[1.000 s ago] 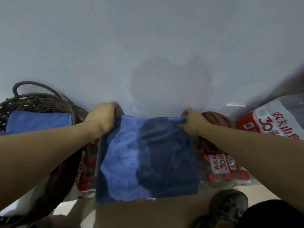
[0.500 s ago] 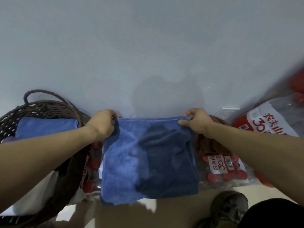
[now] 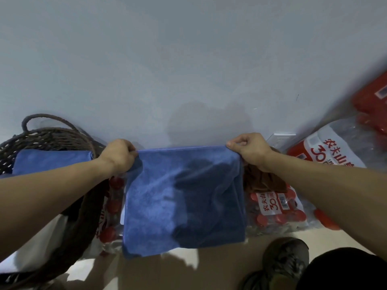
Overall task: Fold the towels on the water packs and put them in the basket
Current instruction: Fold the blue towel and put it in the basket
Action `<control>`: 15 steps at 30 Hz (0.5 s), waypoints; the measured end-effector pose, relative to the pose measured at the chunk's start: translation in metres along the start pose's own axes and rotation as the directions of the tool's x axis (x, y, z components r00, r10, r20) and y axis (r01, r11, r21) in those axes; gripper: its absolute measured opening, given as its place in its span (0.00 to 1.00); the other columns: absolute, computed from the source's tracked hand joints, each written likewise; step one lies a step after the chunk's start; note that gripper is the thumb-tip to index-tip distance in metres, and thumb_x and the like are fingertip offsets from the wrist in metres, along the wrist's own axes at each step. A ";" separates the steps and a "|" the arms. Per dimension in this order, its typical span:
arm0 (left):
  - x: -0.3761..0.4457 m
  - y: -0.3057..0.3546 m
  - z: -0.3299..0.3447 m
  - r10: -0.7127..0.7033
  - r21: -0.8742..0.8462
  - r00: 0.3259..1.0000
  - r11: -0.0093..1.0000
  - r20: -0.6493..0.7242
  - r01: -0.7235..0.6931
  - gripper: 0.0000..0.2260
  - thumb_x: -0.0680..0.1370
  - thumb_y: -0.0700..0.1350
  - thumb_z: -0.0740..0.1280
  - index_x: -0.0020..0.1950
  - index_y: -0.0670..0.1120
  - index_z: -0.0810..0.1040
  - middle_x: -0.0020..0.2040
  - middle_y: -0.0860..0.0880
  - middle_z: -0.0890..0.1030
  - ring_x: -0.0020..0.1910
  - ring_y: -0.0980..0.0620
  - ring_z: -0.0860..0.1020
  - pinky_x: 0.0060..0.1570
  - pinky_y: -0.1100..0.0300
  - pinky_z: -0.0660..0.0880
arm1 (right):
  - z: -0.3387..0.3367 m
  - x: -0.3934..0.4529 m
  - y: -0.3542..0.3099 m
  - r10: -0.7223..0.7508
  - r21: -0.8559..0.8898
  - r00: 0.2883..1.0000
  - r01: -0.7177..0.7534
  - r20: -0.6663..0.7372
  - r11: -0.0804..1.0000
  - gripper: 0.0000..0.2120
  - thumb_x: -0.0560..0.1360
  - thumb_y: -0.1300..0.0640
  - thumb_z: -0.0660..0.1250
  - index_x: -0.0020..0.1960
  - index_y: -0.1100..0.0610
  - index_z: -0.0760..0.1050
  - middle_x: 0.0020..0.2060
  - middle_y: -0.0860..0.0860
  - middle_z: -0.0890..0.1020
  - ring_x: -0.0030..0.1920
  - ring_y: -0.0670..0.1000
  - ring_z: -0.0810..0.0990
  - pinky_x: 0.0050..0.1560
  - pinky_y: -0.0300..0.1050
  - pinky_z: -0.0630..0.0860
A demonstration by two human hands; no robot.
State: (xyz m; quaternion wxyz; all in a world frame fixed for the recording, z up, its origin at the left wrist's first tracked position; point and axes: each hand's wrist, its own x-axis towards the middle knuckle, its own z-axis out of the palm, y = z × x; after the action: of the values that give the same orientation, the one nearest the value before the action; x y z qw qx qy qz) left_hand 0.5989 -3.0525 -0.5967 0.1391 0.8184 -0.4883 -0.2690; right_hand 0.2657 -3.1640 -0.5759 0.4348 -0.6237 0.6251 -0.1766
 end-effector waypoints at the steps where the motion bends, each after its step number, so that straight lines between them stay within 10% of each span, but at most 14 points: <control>1: 0.001 0.000 0.001 -0.043 -0.061 0.999 0.997 0.002 0.043 0.09 0.80 0.43 0.66 0.44 0.39 0.81 0.36 0.44 0.81 0.33 0.48 0.75 0.38 0.58 0.70 | 0.000 0.002 0.000 0.002 -0.029 1.000 -0.002 -0.011 1.000 0.10 0.75 0.53 0.73 0.46 0.60 0.81 0.35 0.54 0.83 0.35 0.52 0.81 0.28 0.41 0.76; 11: 0.004 0.005 0.013 -0.176 -0.394 0.984 0.905 -0.005 0.160 0.08 0.78 0.44 0.70 0.41 0.42 0.79 0.37 0.46 0.78 0.31 0.54 0.73 0.35 0.63 0.69 | 0.003 0.012 -0.011 0.047 -0.385 0.999 -0.054 -0.026 0.922 0.16 0.79 0.50 0.67 0.39 0.61 0.75 0.34 0.59 0.77 0.36 0.57 0.77 0.47 0.51 0.79; 15: -0.001 0.016 0.012 -0.135 -0.576 0.990 0.806 0.047 0.137 0.03 0.75 0.41 0.73 0.44 0.41 0.82 0.42 0.42 0.82 0.40 0.47 0.79 0.42 0.56 0.79 | 0.016 0.003 -0.030 0.056 -0.727 0.998 -0.026 0.018 0.687 0.13 0.78 0.55 0.64 0.53 0.64 0.79 0.51 0.61 0.82 0.53 0.60 0.80 0.56 0.49 0.77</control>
State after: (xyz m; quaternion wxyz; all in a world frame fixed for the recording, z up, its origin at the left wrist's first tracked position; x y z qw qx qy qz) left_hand 0.5797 -3.0594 -0.5987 0.3602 0.7700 -0.3240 -0.4152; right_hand 0.2970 -3.1666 -0.5634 0.1687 -0.7339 0.6492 0.1068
